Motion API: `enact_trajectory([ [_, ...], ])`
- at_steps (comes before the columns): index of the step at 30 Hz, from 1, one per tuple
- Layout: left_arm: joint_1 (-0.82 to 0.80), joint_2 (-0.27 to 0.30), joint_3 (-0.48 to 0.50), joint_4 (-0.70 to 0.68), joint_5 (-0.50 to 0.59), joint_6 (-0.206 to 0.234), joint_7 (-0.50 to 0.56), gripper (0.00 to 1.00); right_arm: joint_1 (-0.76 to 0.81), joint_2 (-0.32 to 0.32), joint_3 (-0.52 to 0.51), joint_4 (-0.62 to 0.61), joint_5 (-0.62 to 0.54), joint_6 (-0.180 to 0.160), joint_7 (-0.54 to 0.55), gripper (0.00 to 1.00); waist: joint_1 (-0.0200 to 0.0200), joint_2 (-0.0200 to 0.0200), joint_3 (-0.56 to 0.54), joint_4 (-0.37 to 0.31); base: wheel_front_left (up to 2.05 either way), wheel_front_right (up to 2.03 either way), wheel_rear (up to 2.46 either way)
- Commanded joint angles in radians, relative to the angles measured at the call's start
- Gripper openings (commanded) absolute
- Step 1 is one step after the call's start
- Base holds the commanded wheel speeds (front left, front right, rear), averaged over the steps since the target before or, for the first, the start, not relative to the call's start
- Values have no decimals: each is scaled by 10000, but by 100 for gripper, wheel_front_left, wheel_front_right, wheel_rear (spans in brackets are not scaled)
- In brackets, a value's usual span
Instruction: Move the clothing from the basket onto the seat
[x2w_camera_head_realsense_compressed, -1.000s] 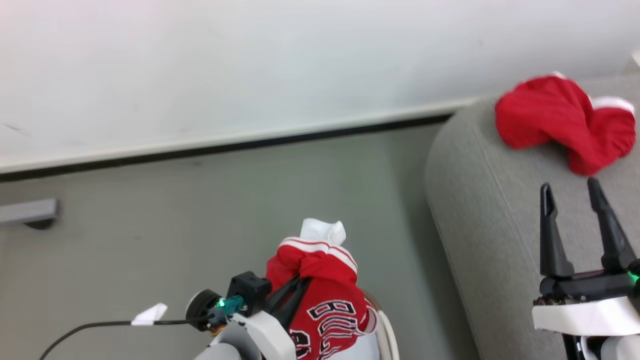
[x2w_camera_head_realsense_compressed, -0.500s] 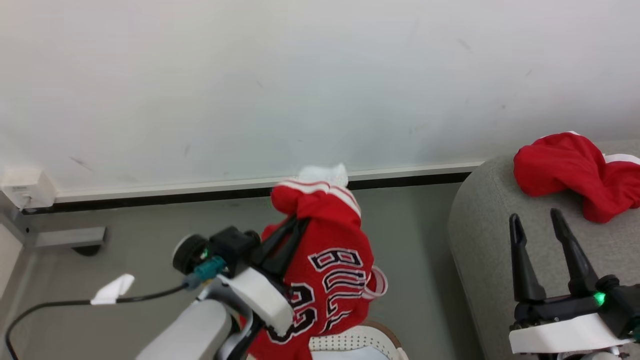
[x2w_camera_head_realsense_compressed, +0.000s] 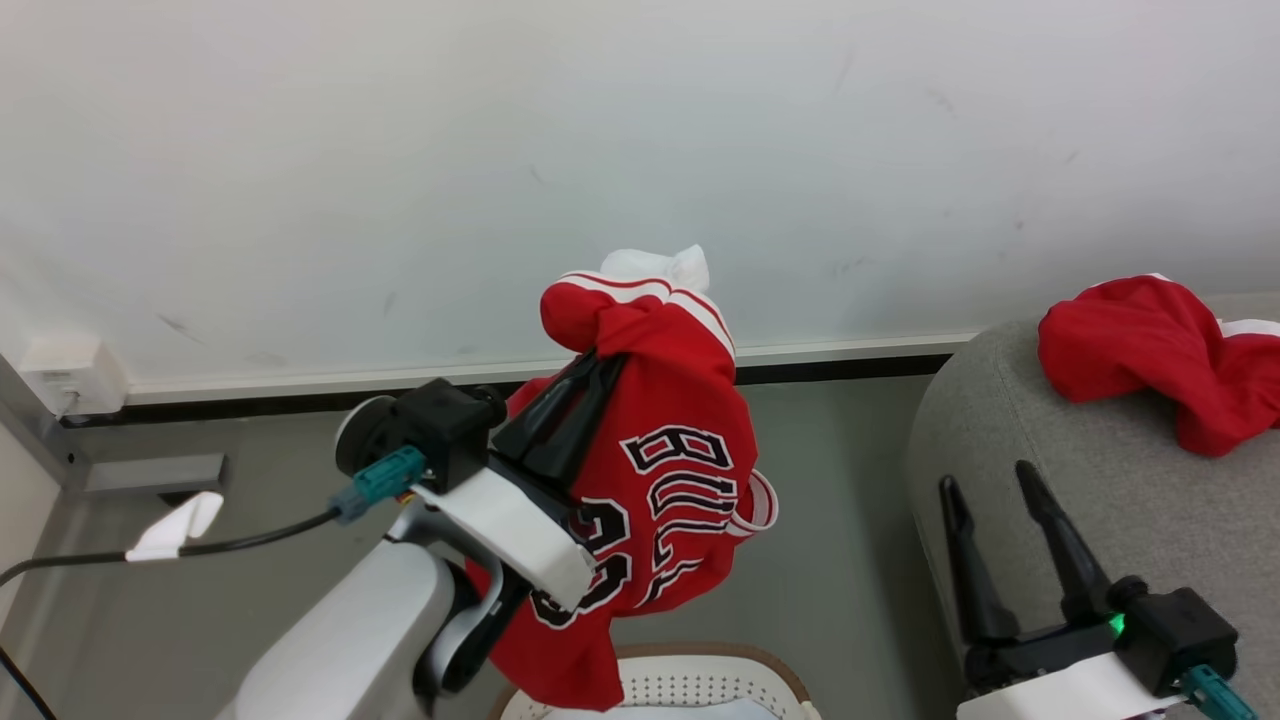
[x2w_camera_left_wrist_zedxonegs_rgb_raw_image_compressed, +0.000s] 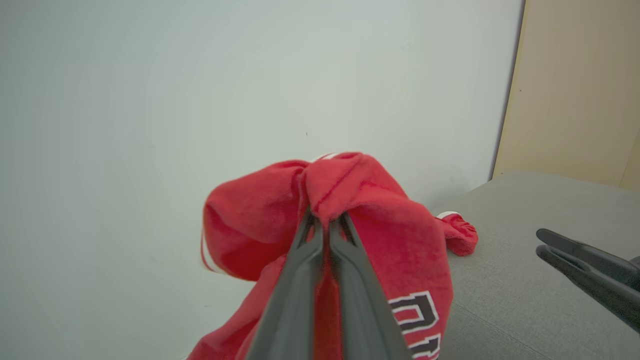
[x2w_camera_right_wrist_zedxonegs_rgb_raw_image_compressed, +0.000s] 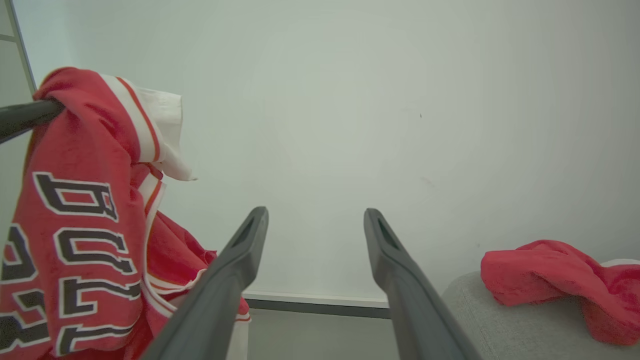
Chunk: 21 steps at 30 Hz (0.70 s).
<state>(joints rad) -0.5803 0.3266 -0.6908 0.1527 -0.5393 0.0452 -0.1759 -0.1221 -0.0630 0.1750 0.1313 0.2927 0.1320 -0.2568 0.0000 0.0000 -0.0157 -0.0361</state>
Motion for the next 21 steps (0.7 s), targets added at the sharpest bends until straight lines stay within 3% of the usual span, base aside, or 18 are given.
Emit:
enact_trajectory([
  [1, -73, 52, 65, -80, -150, 46, -23, 0, -24, -1, 101, 49, 83, -26, -60, 100, 0, 0, -8, 7, 0, 0, 0],
  [9, -223, 9, 247, -274, -318, 106, -83, 0, -207, -44, 885, 151, 61, -26, -86, 100, 0, 0, -66, 178, 0, 0, 0],
  [14, -195, -45, 166, -263, -344, 92, -78, 0, -452, -7, 1881, 224, 341, -26, -68, 100, 0, 0, -135, 335, 0, 0, 0],
  [21, -208, -352, -283, -199, -221, -80, -38, 0, -939, 35, 2988, 1333, 778, -26, 15, 100, 0, 0, -353, 895, 0, 0, 0],
])
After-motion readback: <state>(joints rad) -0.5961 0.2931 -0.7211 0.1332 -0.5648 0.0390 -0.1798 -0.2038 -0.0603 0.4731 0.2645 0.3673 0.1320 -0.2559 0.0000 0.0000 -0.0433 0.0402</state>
